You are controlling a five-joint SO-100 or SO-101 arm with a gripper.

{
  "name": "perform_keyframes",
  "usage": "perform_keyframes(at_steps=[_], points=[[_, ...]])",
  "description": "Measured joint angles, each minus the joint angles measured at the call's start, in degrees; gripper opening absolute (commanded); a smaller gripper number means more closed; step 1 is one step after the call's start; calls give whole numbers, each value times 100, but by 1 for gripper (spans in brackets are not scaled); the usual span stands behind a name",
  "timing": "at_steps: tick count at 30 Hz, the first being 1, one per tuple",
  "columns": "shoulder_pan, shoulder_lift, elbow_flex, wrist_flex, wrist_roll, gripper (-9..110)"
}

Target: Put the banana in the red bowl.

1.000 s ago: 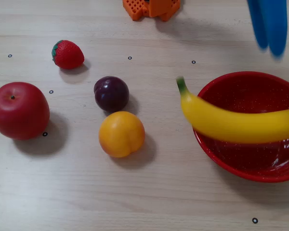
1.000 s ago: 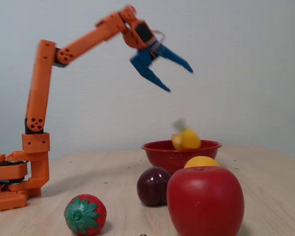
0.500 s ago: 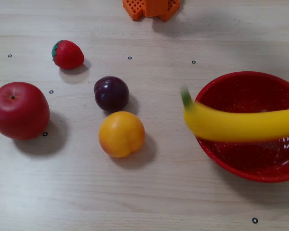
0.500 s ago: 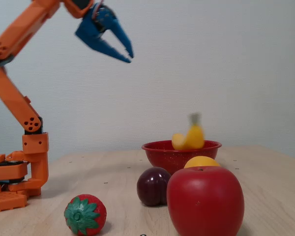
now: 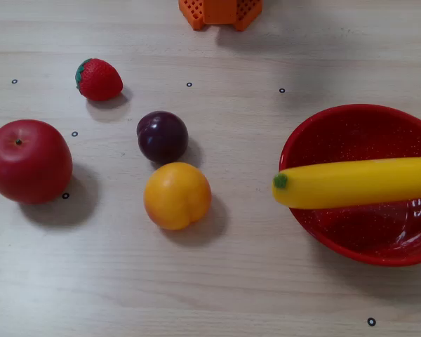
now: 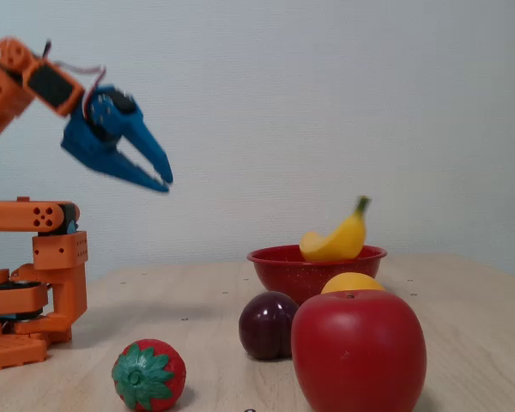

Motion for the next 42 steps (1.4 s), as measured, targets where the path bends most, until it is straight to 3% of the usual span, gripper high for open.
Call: perform_keyframes(at_steps=[8, 17, 42], points=[[-97, 1081, 2039, -835, 9, 0], [-378, 1055, 4175, -2856, -220, 0], [-378, 1090, 4192, -2979, -466, 0]])
